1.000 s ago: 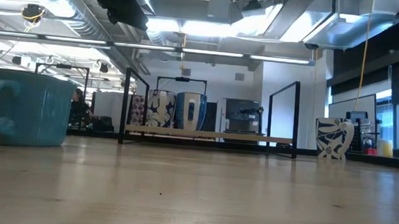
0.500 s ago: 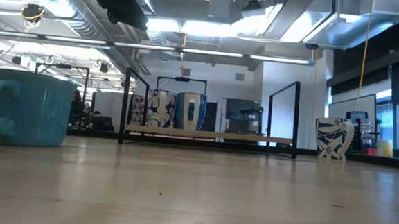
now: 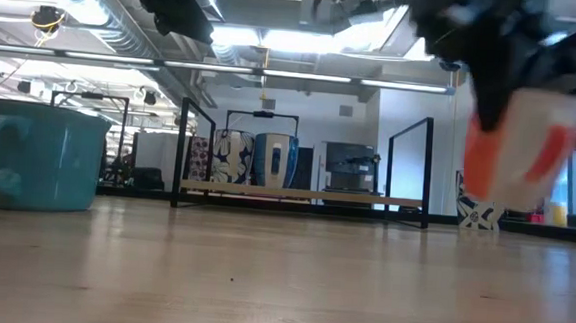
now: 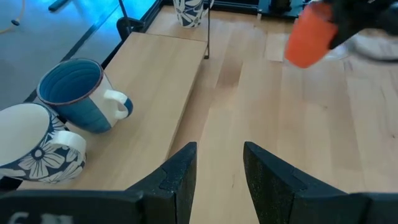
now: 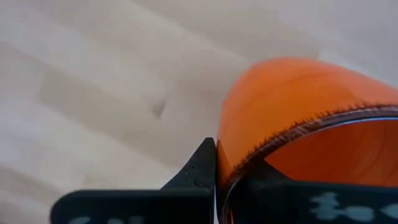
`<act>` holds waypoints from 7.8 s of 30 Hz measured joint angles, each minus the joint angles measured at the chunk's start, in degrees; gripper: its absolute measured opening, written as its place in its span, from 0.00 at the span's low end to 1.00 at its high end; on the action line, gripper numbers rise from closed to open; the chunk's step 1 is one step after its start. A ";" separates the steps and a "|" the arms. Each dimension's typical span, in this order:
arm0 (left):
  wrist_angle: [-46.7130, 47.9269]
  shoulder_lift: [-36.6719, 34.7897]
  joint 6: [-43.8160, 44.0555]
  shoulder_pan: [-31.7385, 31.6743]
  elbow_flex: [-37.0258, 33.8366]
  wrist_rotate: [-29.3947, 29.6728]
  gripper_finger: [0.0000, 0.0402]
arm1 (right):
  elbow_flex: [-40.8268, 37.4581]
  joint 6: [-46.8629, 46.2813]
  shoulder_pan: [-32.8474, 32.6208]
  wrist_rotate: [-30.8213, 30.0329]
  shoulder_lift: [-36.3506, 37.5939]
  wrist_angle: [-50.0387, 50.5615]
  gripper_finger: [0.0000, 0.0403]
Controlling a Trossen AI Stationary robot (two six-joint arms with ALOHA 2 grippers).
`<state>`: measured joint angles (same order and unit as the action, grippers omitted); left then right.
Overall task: Place coffee mugs
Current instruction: Put the right orange mug on the shelf
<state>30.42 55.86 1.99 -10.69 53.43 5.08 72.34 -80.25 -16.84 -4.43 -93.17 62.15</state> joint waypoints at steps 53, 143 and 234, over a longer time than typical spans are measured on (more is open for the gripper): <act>-0.07 0.01 5.04 0.00 0.00 2.97 0.31 | 0.09 20.98 11.24 -2.67 0.65 -11.01 0.48; 0.87 0.01 15.47 0.00 0.00 6.79 0.31 | -29.66 26.67 -8.24 -52.14 7.63 -50.37 0.08; 0.76 0.01 16.93 -0.01 0.00 4.94 0.31 | 9.23 25.07 31.52 -38.48 -22.27 -38.78 0.17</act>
<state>31.18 55.87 18.92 -10.70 53.43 10.02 81.56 -55.18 14.68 -42.91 -115.44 23.37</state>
